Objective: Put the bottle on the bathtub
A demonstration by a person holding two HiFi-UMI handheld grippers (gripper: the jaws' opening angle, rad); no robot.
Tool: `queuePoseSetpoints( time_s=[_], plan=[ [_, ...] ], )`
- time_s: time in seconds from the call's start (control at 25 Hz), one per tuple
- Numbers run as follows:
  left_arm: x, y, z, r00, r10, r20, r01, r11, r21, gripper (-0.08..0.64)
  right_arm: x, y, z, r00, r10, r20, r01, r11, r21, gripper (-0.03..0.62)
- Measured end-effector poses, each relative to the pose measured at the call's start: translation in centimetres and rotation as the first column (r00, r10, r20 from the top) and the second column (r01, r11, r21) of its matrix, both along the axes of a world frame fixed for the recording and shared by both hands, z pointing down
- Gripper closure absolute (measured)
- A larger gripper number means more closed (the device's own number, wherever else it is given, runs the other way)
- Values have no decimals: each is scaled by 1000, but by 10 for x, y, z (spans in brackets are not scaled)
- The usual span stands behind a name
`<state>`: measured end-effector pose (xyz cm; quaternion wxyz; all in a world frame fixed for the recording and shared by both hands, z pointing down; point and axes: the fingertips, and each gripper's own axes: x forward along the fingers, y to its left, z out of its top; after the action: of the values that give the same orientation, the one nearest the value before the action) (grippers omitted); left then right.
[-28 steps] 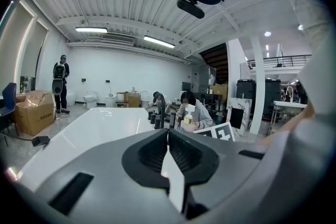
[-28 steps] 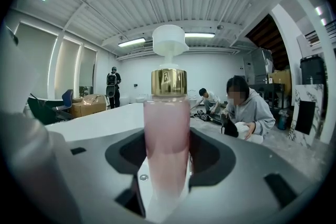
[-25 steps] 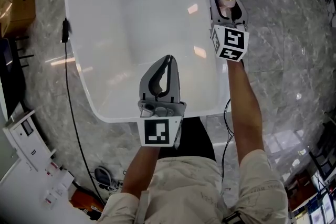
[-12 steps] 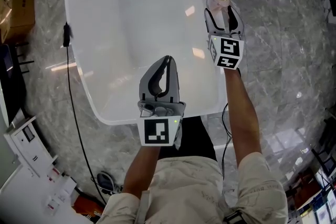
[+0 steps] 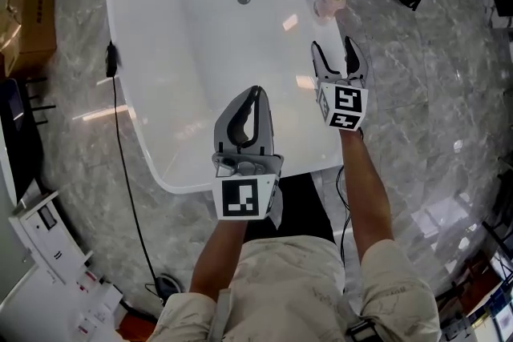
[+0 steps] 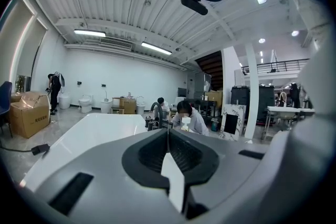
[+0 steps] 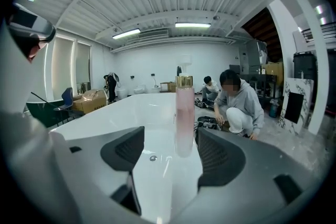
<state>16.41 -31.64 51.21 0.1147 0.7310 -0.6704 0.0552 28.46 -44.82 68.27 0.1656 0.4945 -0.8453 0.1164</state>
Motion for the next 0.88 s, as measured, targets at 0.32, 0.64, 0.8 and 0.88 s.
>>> queuePoseSetpoints(
  time_s=[0.32,0.64,0.8,0.88],
  plan=[
    [-29,38,-35,1000,7,-3,-7,999,42,551,-8,68,-52,1000,20,3,-20,1000,20,311],
    [-69,90,-64,1000,4,-1,-3,998,55,551,-36,148,-107,1000,17,13,-17,999,40,311],
    [-93,114,-75,1000,12,4,-13,998,66,551,-54,182,-135,999,20,30,-22,998,53,311],
    [-104,122,-81,1000,16,5,-16,997,71,551,-63,196,-151,999,14,39,-16,998,64,311]
  ],
)
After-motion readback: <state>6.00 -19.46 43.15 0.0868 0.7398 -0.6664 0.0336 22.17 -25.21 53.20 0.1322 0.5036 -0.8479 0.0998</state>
